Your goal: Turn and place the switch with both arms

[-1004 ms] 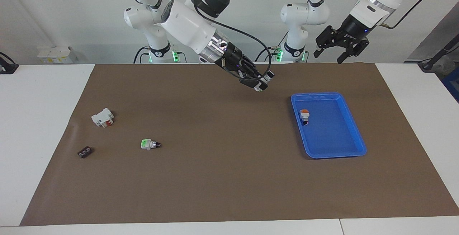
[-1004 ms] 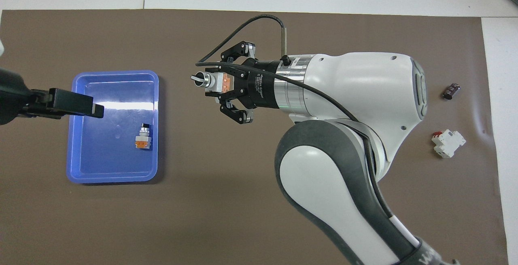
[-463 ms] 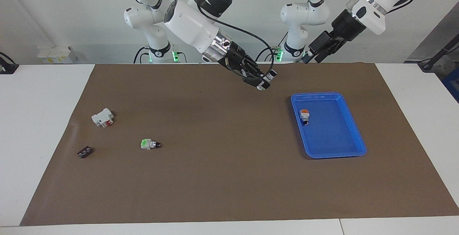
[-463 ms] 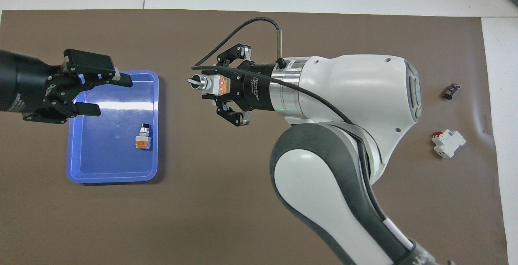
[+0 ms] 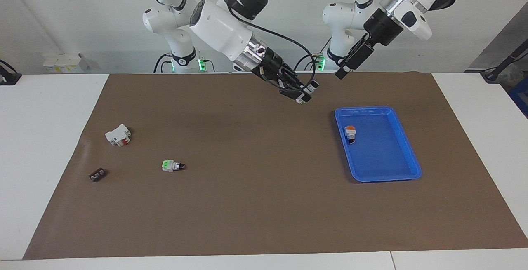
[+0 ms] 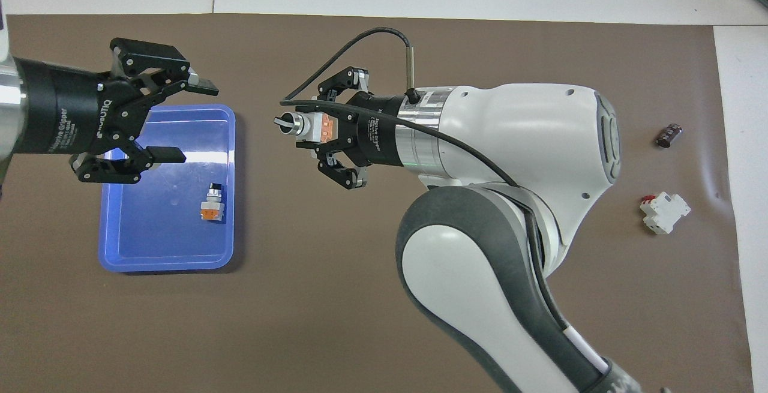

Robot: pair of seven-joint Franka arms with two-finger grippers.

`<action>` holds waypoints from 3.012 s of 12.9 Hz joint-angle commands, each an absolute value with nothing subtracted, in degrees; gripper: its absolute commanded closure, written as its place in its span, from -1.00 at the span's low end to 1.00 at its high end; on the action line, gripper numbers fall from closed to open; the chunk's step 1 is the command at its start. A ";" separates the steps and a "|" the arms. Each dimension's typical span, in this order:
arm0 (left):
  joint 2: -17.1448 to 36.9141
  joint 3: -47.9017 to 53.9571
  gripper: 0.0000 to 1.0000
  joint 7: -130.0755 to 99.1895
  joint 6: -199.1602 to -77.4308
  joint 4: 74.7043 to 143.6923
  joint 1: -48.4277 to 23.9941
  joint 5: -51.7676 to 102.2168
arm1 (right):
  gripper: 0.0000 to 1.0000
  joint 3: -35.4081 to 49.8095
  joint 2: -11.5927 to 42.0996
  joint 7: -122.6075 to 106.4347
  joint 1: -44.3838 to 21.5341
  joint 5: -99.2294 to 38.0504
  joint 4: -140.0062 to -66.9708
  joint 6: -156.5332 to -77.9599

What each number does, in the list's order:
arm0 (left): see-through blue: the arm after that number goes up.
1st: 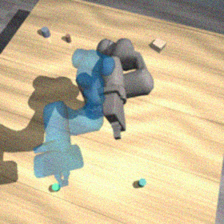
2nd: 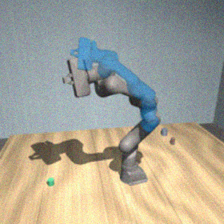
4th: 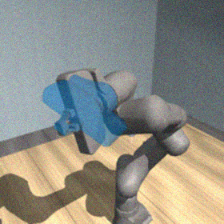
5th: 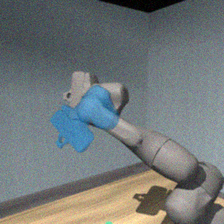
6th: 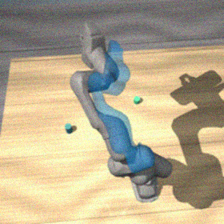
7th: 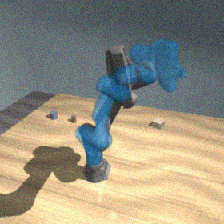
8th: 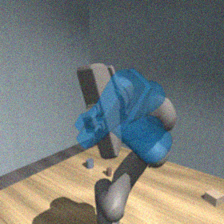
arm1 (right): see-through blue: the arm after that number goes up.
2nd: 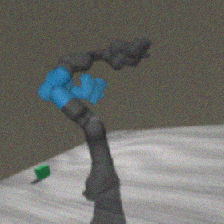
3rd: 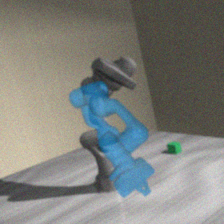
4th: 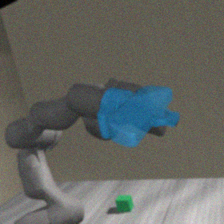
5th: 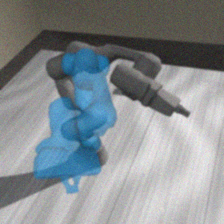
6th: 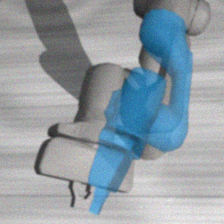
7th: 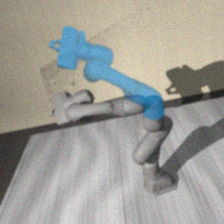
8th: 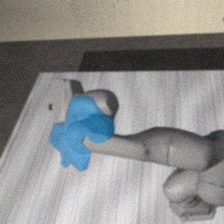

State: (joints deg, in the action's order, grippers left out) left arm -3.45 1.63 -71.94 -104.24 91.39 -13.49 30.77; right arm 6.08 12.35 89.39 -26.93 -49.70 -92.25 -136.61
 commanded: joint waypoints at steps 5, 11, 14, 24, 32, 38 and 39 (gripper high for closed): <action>-3.43 1.23 0.01 -87.89 -115.39 94.65 -17.58 31.03 | 1.00 6.15 12.83 90.00 -27.07 -50.01 -91.67 -137.64; -5.10 1.58 0.13 -90.34 -114.88 98.79 -19.95 31.03 | 1.00 6.15 12.83 90.00 -27.07 -50.01 -91.67 -137.64; -5.27 1.67 0.29 -90.70 -114.61 98.61 -20.04 31.03 | 1.00 6.15 12.83 90.00 -27.07 -50.01 -91.67 -137.64; -5.54 1.58 0.39 -90.70 -116.10 100.10 -19.07 31.03 | 1.00 6.15 12.83 90.00 -26.98 -50.01 -91.58 -137.55; -6.06 1.76 0.96 -89.83 -116.98 100.81 -19.51 31.03 | 1.00 6.15 12.83 90.00 -26.81 -50.01 -91.49 -137.37; -5.80 1.76 1.00 -76.34 -119.01 100.55 -19.78 30.94 | 1.00 6.15 12.83 89.91 -26.63 -50.01 -91.50 -137.11; -5.89 1.76 1.00 -71.07 -118.66 100.72 -19.78 30.94 | 1.00 6.15 12.83 89.91 -26.63 -50.01 -91.58 -137.11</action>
